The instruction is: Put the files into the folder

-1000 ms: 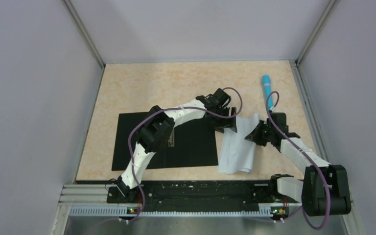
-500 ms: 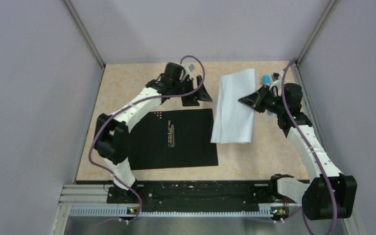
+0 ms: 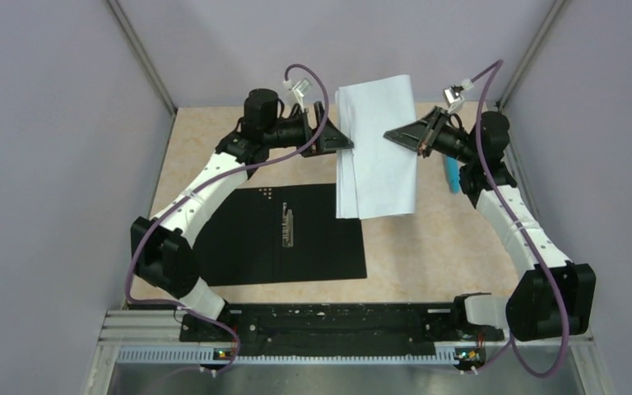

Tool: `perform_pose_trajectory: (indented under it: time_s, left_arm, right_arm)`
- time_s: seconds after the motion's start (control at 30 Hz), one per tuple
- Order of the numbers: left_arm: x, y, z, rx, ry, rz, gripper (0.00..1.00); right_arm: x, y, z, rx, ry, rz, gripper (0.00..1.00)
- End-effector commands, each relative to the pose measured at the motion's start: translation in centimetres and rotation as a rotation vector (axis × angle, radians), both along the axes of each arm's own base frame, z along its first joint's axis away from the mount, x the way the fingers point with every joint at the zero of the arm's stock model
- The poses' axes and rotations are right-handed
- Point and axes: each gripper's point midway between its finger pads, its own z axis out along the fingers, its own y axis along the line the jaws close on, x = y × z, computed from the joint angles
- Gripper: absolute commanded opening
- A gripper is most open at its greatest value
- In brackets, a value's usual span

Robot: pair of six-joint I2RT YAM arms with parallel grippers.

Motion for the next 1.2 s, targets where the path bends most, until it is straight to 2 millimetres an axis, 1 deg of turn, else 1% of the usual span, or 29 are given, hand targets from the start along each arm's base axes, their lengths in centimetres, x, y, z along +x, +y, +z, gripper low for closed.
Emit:
perform_pose_trajectory:
  time_s: [0.0, 0.13, 0.2, 0.27, 0.33, 0.43, 0.57, 0.67, 0.8, 1.0, 1.07, 1.1, 1.17]
  left_arm:
    - [-0.6, -0.2, 2.3, -0.066, -0.093, -0.056, 0.95]
    - [-1.1, 0.1, 3.7, -0.086, -0.146, -0.069, 0.97]
    - [-1.7, -0.1, 4.7, -0.122, -0.152, -0.103, 0.97]
    - [-1.9, -0.2, 5.4, -0.150, -0.157, -0.114, 0.96]
    - [-2.1, -0.4, 5.7, -0.169, -0.155, -0.127, 0.95]
    - [-2.4, -0.5, 6.0, -0.191, -0.141, -0.138, 0.89]
    - [-2.8, -0.3, 6.5, -0.204, -0.142, -0.131, 0.73]
    - [-2.6, -0.2, 6.4, -0.198, -0.138, -0.114, 0.60]
    - [-2.2, -0.5, 5.5, -0.178, -0.118, -0.102, 0.54]
    - [-1.5, -1.0, 4.1, -0.136, -0.103, -0.071, 0.48]
    - [-1.2, -1.0, 4.1, -0.129, -0.114, -0.056, 0.44]
    - [-1.1, -1.0, 3.6, -0.112, -0.093, -0.043, 0.41]
    - [-0.7, -1.1, 3.5, -0.089, -0.100, -0.018, 0.35]
  right_arm:
    - [-1.4, 1.4, 5.0, 0.056, -0.132, 0.083, 0.00]
    - [-1.6, 1.6, 5.7, 0.058, -0.139, 0.093, 0.00]
    - [-1.6, 1.9, 5.6, 0.047, -0.136, 0.097, 0.00]
    - [-1.6, 2.5, 5.5, 0.034, -0.135, 0.101, 0.00]
    - [-1.6, 3.0, 5.3, 0.021, -0.134, 0.102, 0.00]
    - [-1.1, 3.4, 4.6, -0.020, -0.126, 0.075, 0.00]
    - [-0.3, 2.9, 3.7, -0.078, -0.116, 0.009, 0.00]
    - [-0.3, 2.7, 3.4, -0.106, -0.118, -0.017, 0.00]
    - [-0.9, 3.5, 3.2, -0.122, -0.129, 0.010, 0.00]
    - [-1.6, 3.6, 3.6, -0.119, -0.142, 0.018, 0.00]
    - [-1.7, 3.6, 3.7, -0.117, -0.145, 0.020, 0.00]
    - [-1.8, 3.6, 3.7, -0.116, -0.144, 0.023, 0.00]
    - [-2.0, 3.8, 3.7, -0.112, -0.146, 0.032, 0.00]
